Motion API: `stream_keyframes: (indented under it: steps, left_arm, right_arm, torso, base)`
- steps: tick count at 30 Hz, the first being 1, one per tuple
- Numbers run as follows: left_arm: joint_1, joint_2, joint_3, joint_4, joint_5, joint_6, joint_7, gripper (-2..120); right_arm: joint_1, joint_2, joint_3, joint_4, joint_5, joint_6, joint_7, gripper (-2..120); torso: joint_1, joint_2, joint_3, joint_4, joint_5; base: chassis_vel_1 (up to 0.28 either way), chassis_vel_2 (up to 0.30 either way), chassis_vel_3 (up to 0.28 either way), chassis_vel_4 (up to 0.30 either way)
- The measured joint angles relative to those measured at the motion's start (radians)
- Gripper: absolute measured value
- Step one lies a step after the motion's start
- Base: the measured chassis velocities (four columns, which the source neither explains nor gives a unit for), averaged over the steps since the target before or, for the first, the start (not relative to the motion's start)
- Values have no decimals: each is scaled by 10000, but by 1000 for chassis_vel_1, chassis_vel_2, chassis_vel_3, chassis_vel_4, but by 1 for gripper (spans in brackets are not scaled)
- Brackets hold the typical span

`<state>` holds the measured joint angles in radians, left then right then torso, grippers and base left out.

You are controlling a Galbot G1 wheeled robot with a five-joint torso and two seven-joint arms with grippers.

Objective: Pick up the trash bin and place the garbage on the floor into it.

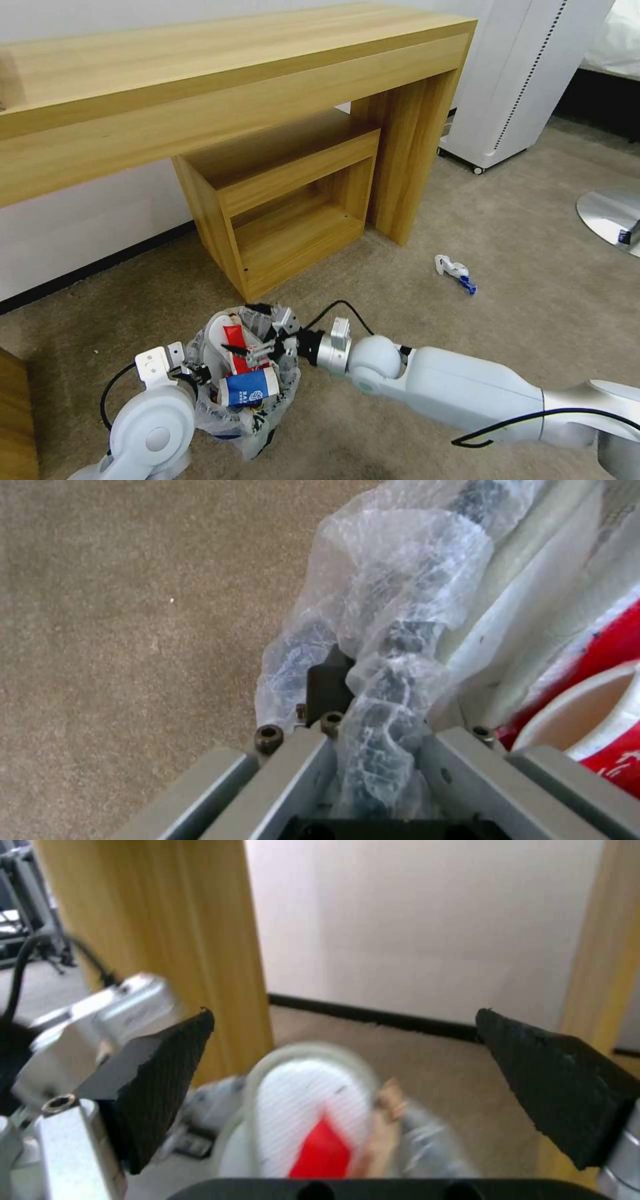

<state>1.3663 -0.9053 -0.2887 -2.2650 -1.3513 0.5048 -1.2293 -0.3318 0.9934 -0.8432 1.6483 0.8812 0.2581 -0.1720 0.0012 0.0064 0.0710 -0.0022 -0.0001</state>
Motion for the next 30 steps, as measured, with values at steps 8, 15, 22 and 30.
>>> stream_keyframes:
  steps: [8,15,22,30]
  left_arm:
    - [10,8,0,-67,-55,47,64,0]
    - [-13,19,47,-178,109,120,246,0]
    - [113,-11,225,-291,382,125,366,0]
    - [482,-49,130,-588,698,180,477,0]
  right_arm:
    - [-211,-663,1538,242,76,-121,248,100]
    - [-1651,-1627,3338,489,-283,-198,1115,100]
    - [-3683,-2355,5786,515,-923,-482,1831,100]
    - [-6190,-2293,7924,780,-1747,-637,2188,100]
  torso:
    - [0,0,1,0,2]
    - [0,0,0,-2,3]
    - [0,0,0,-5,4]
    - [0,0,-1,0,2]
  base:
    - [0,0,0,0]
    - [0,0,0,0]
    - [0,0,0,0]
    - [0,0,0,0]
